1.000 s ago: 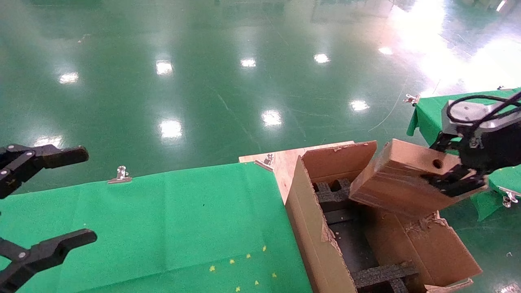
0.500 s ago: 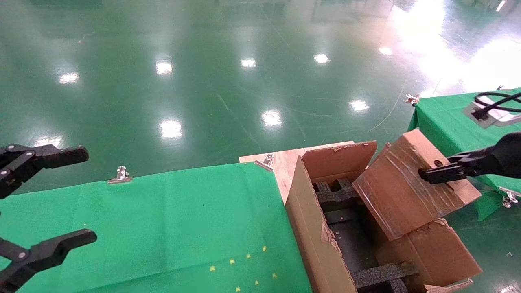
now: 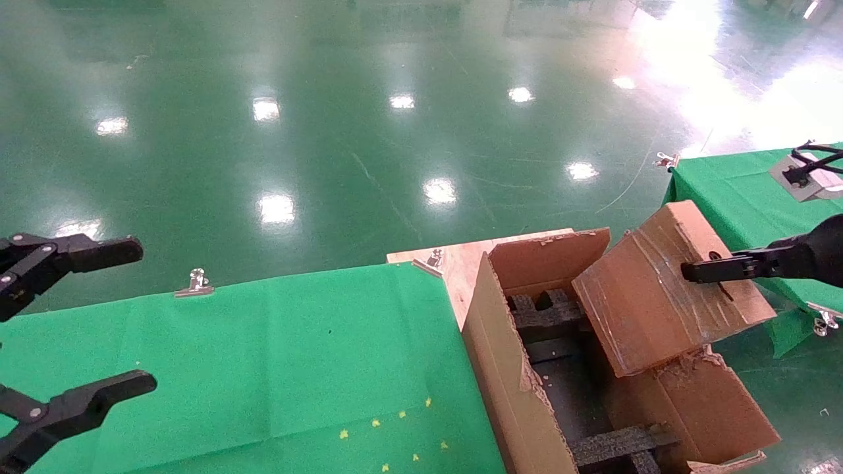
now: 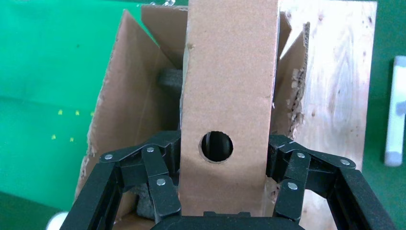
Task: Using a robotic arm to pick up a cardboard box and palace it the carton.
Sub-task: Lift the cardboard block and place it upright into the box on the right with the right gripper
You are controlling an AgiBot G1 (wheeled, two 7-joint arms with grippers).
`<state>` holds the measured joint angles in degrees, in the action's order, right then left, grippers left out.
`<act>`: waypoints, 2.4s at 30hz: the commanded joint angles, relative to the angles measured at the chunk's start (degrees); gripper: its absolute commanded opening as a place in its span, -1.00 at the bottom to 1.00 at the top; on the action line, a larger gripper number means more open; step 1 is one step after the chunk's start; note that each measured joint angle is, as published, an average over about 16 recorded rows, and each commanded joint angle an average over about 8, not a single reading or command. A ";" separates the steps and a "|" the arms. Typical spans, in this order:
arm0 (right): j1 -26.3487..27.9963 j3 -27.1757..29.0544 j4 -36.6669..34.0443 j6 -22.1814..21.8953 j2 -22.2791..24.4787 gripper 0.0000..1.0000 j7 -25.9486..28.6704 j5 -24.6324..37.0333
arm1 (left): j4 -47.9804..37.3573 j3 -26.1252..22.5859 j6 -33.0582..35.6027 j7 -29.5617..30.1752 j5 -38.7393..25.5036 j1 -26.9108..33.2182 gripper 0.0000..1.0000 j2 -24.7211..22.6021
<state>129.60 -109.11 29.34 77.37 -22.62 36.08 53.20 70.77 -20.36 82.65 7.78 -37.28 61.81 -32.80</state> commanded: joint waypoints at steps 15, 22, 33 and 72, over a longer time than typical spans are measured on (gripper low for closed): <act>-3.73 -3.87 6.90 -9.31 -2.31 -1.00 11.24 5.94 | 0.00 0.00 0.00 0.00 0.00 0.00 1.00 0.00; -5.12 -5.43 11.09 -14.39 -2.38 -1.00 18.08 8.38 | 0.00 0.00 0.00 0.00 0.00 0.00 1.00 0.00; -7.94 -7.29 16.64 -21.27 -2.53 -1.00 24.52 11.14 | 0.00 0.00 0.00 0.00 0.00 0.00 1.00 0.00; -22.79 -9.62 12.27 -33.53 -13.00 -1.00 30.10 11.01 | 0.00 -0.01 0.00 0.00 0.01 0.00 1.00 0.00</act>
<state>106.81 -118.64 41.52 43.90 -35.63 66.07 64.12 70.77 -20.37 82.65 7.78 -37.27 61.81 -32.79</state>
